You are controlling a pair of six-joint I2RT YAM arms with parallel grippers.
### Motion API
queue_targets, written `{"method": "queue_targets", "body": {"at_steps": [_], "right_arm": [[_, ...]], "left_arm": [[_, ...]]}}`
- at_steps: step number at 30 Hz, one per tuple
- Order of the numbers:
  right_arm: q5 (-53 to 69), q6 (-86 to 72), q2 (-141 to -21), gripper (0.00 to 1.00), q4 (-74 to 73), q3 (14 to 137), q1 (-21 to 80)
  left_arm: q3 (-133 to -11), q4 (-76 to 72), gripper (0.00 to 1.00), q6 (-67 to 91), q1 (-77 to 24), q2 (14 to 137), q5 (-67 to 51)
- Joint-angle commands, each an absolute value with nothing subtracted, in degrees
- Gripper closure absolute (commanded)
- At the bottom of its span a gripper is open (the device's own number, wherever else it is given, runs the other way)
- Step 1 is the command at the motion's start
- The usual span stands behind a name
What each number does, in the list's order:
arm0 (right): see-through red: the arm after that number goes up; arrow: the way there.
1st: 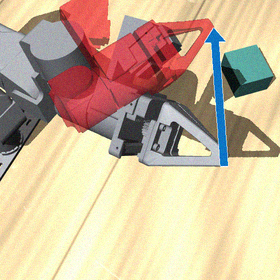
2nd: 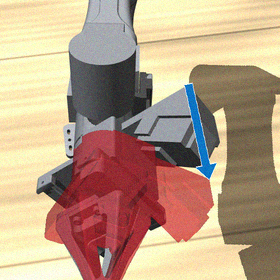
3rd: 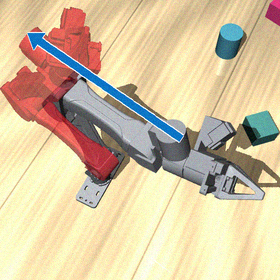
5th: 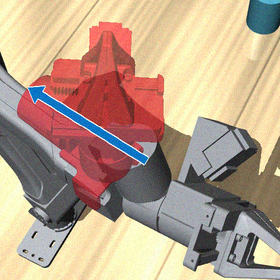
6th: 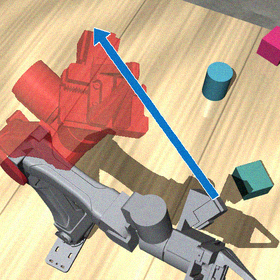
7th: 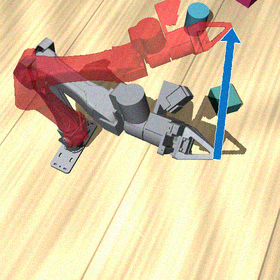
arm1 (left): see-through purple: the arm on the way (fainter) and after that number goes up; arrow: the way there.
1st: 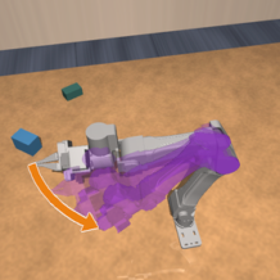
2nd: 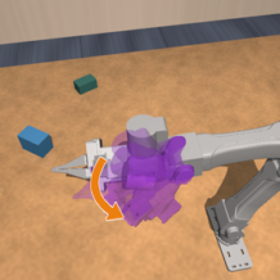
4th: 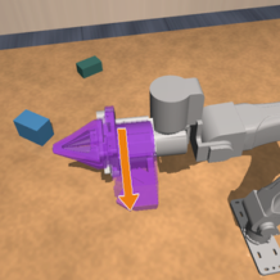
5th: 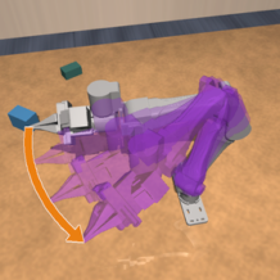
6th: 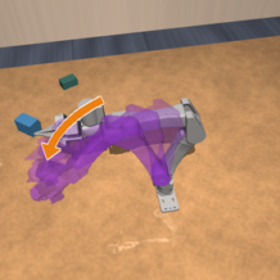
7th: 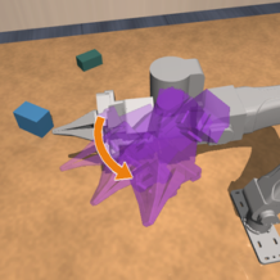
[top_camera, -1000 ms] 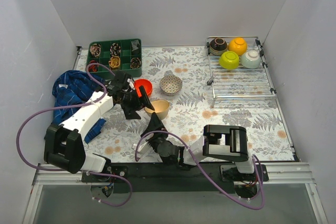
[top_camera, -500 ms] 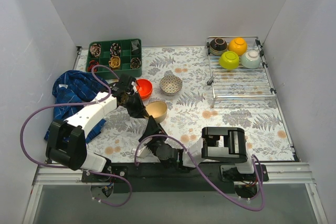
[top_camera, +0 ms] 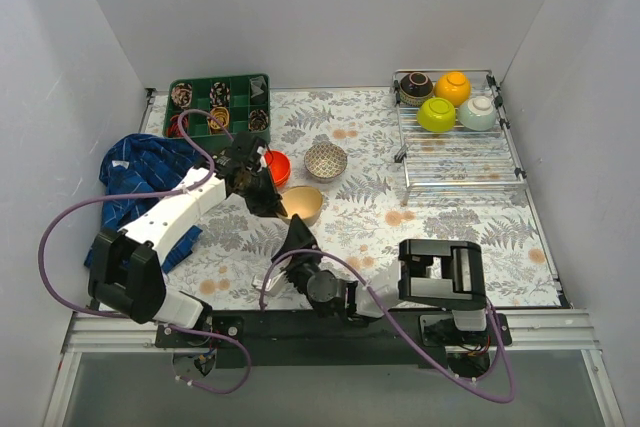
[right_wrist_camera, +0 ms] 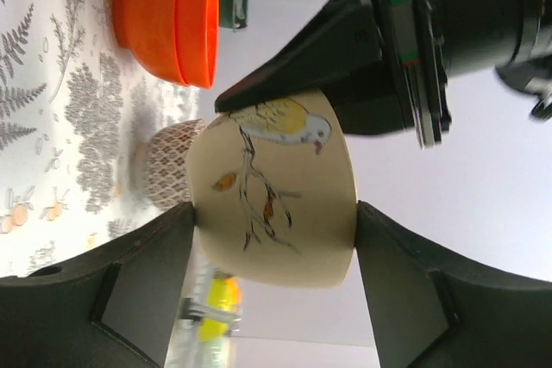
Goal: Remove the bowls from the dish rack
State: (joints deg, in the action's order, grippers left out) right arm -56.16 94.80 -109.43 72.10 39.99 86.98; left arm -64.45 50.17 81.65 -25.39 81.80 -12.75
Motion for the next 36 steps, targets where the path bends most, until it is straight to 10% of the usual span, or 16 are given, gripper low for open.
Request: {"method": "queue_targets", "body": {"at_steps": [1,12,36], "right_arm": [[-63.55,73.42,-101.45,0.21,69.92,36.92,87.8],[-56.0,27.45,-89.74,0.01,13.68,40.43,87.63],[-23.92,-7.11,-64.0,0.01,-12.21,44.56,54.86]], "left_arm": [[-68.47,43.69,1.0,79.81,-23.2,80.77,-2.64],[-62.85,38.5,1.0,77.78,-23.29,76.56,5.18],[-40.44,23.73,1.0,80.77,-22.85,67.41,13.09]]}}
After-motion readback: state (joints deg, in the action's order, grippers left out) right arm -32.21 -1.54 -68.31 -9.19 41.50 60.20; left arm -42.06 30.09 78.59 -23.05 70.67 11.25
